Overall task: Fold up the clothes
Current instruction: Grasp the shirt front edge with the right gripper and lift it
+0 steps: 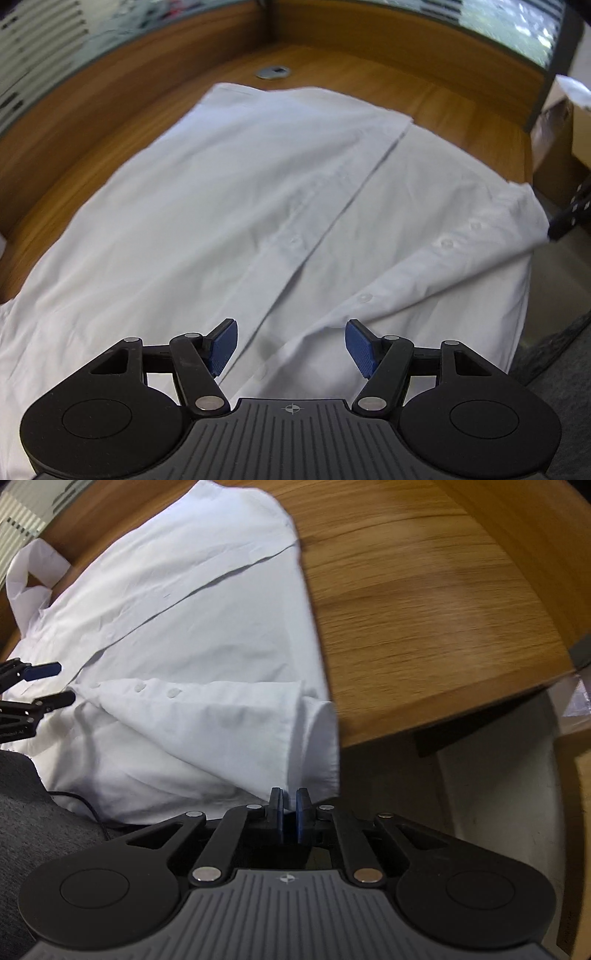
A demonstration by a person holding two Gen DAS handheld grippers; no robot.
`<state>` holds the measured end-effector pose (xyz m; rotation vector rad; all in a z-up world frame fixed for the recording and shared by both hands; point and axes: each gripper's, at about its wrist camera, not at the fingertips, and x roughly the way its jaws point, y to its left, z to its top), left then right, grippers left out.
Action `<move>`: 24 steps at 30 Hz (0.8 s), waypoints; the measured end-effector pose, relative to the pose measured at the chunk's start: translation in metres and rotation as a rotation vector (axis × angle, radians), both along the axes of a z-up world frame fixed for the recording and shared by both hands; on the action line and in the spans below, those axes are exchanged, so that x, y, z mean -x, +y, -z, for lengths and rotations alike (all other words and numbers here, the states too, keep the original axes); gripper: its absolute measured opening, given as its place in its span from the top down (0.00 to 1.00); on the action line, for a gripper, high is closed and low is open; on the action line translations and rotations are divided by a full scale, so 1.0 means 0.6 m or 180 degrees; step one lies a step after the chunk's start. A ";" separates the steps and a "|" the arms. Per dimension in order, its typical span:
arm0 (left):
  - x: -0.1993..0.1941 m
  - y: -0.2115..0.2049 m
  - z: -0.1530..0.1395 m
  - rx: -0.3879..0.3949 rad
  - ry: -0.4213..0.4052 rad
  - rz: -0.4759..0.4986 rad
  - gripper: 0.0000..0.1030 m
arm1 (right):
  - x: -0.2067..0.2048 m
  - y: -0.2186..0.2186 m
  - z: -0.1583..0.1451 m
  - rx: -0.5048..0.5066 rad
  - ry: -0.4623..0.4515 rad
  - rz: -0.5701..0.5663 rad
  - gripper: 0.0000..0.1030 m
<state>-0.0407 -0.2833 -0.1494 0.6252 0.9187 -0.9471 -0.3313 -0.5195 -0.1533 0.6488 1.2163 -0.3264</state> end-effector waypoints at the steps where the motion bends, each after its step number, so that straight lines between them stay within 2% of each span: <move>1: -0.002 -0.004 0.002 -0.0017 0.0001 0.0034 0.34 | 0.005 -0.002 -0.006 0.0042 -0.0012 0.0036 0.91; 6: -0.011 -0.025 0.010 -0.0069 0.0003 0.0153 0.36 | 0.008 -0.020 -0.049 0.0308 -0.0226 0.0332 0.89; 8: -0.011 -0.027 0.010 -0.0071 -0.0003 0.0162 0.36 | -0.001 -0.029 -0.058 0.0333 -0.0319 0.0396 0.78; 9: -0.011 -0.026 0.009 -0.0071 -0.0007 0.0158 0.36 | -0.009 -0.032 -0.059 0.0325 -0.0355 0.0400 0.76; 12: -0.009 -0.021 0.006 -0.0073 -0.0024 0.0141 0.36 | -0.039 -0.039 -0.043 0.0297 -0.0319 0.0261 0.71; 18: -0.004 0.005 -0.003 -0.0089 -0.0082 0.0007 0.36 | -0.080 -0.044 0.001 0.0159 -0.0187 0.0039 0.71; 19: -0.005 0.013 -0.004 -0.0094 -0.0085 -0.0045 0.36 | -0.081 -0.046 0.006 0.0121 -0.0193 0.0030 0.78; 20: -0.006 0.022 -0.005 -0.0103 -0.0082 -0.0103 0.36 | -0.082 -0.046 0.005 0.0099 -0.0225 0.0023 0.95; 24: -0.011 0.060 0.000 -0.0171 -0.0067 -0.0346 0.36 | -0.079 -0.055 -0.026 0.0242 -0.0433 0.0055 0.97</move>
